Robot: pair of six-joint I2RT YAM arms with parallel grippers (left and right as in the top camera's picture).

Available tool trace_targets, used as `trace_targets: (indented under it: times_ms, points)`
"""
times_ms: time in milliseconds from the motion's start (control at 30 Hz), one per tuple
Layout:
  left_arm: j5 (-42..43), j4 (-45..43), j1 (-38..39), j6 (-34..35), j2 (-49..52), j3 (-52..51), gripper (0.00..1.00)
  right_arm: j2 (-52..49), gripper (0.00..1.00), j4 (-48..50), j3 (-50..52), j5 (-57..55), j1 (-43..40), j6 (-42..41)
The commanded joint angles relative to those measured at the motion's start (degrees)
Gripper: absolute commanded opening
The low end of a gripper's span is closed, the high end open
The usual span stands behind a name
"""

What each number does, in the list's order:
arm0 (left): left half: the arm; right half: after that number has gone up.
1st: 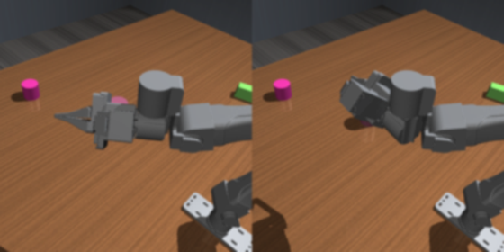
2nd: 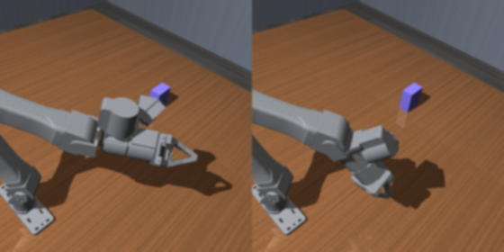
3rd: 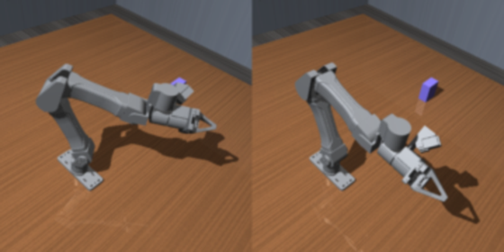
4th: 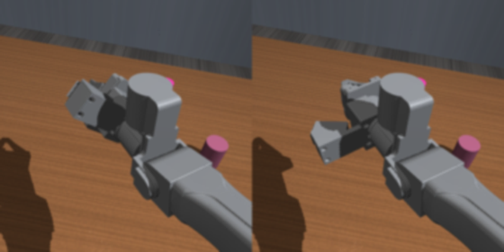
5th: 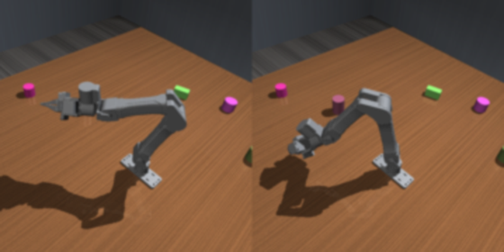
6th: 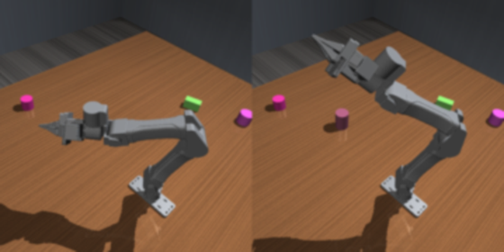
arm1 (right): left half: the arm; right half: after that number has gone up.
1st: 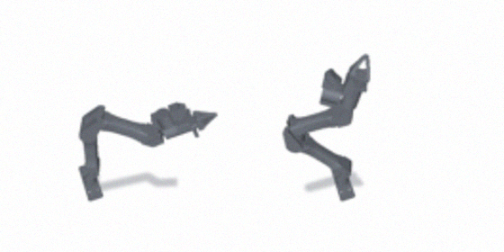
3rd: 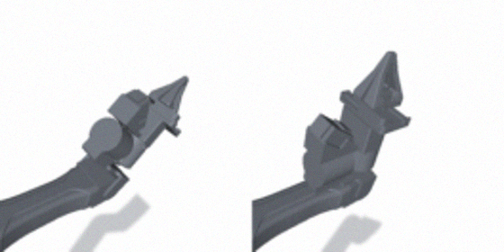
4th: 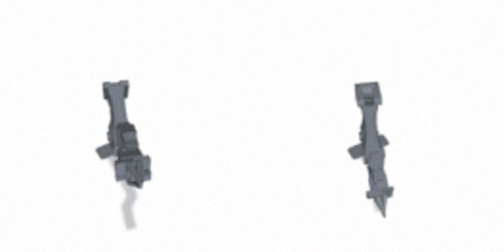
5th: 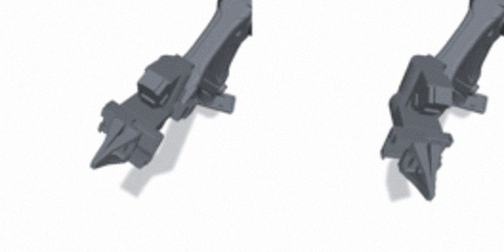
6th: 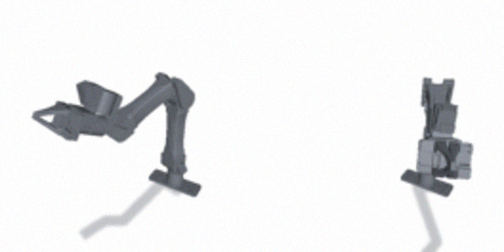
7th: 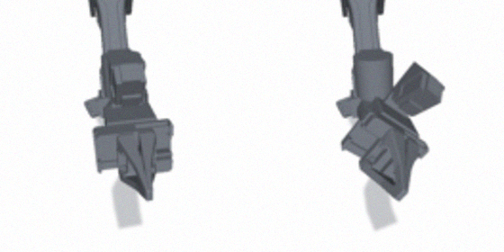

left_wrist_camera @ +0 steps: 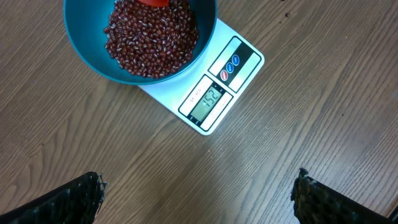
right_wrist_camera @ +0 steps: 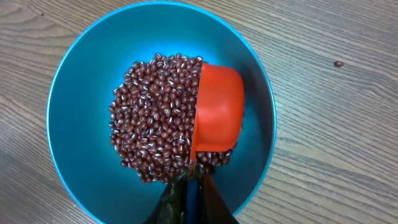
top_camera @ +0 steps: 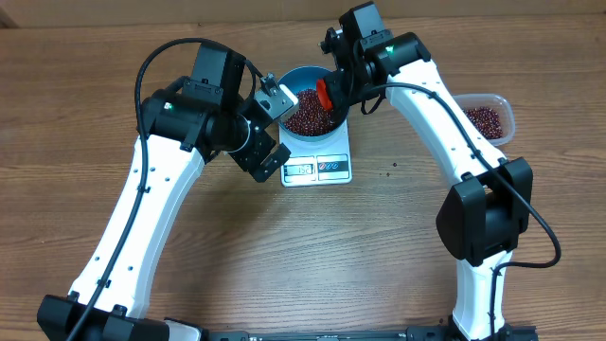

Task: Scoop item into bowl and weigh 150g on scale
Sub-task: 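Tilt the red cup to pour beans into the teal bowl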

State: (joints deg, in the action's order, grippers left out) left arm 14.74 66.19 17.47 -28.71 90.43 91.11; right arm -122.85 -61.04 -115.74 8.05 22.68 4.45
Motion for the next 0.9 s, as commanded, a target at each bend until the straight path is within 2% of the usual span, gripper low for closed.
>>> trace_targets:
  times_ms: [0,700,867]
  points:
    - [0.07,-0.04,-0.2,-0.87,0.33,-0.33,1.0,-0.63,0.04,0.11,-0.07,-0.5,1.01,-0.55]
    - [0.07,-0.04,-0.2,-0.87,0.33,-0.33,0.99,-0.61,0.04,-0.57,-0.9,6.29,0.81,-0.55]
    - [0.07,-0.04,-0.2,-0.87,0.33,-0.33,0.99,-0.61,0.04,-1.44,-2.93,11.47,-0.7,-0.55]
